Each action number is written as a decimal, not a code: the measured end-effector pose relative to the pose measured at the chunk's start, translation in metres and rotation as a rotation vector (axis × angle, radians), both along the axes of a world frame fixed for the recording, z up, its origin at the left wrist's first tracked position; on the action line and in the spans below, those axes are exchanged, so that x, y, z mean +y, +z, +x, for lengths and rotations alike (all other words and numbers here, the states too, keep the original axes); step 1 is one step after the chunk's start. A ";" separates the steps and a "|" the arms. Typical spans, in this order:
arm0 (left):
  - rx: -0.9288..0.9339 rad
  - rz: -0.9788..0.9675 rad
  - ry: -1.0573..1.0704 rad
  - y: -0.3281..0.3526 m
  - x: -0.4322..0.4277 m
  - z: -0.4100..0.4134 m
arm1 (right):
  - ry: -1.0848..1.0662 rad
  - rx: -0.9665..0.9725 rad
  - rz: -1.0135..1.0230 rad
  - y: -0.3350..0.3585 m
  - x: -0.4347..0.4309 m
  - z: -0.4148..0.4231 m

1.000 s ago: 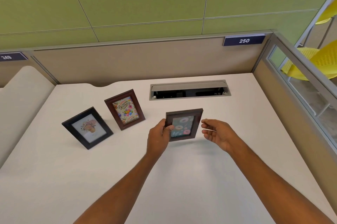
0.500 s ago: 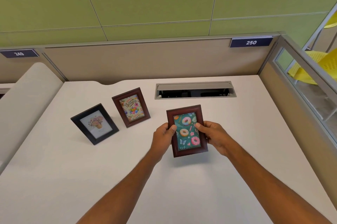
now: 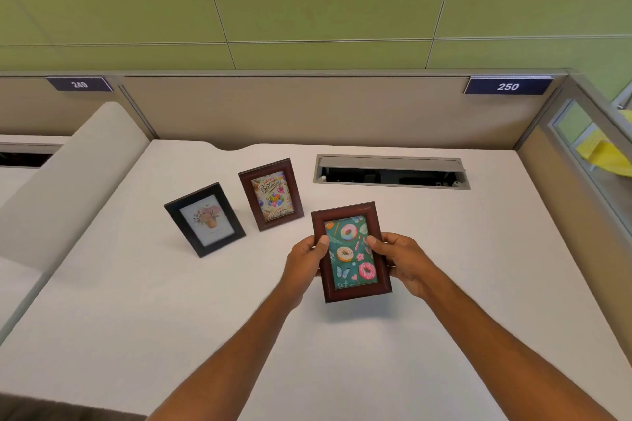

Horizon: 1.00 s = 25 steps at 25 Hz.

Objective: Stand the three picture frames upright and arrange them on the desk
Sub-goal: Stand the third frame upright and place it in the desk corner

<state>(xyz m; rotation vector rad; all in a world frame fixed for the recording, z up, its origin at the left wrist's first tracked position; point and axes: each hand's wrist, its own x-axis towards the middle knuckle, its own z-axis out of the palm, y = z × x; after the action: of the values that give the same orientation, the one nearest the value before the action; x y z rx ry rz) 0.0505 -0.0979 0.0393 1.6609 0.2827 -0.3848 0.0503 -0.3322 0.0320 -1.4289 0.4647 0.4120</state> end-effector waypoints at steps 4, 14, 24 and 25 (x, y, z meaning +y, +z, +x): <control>0.030 -0.052 0.058 -0.002 0.018 0.001 | 0.040 -0.010 0.003 0.000 0.019 0.009; 0.082 -0.107 0.137 0.000 0.075 0.004 | 0.259 0.053 0.011 0.006 0.079 0.039; 0.110 -0.140 0.210 -0.008 0.137 0.023 | 0.295 0.070 0.050 0.003 0.153 0.057; 0.125 -0.153 0.230 -0.009 0.141 0.027 | 0.288 0.077 0.068 0.001 0.159 0.058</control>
<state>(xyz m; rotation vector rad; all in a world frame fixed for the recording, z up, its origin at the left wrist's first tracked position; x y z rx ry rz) 0.0773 0.0434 0.0299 1.4386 0.5197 -0.3289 0.1079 -0.1733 0.0325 -1.4217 0.3033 0.7096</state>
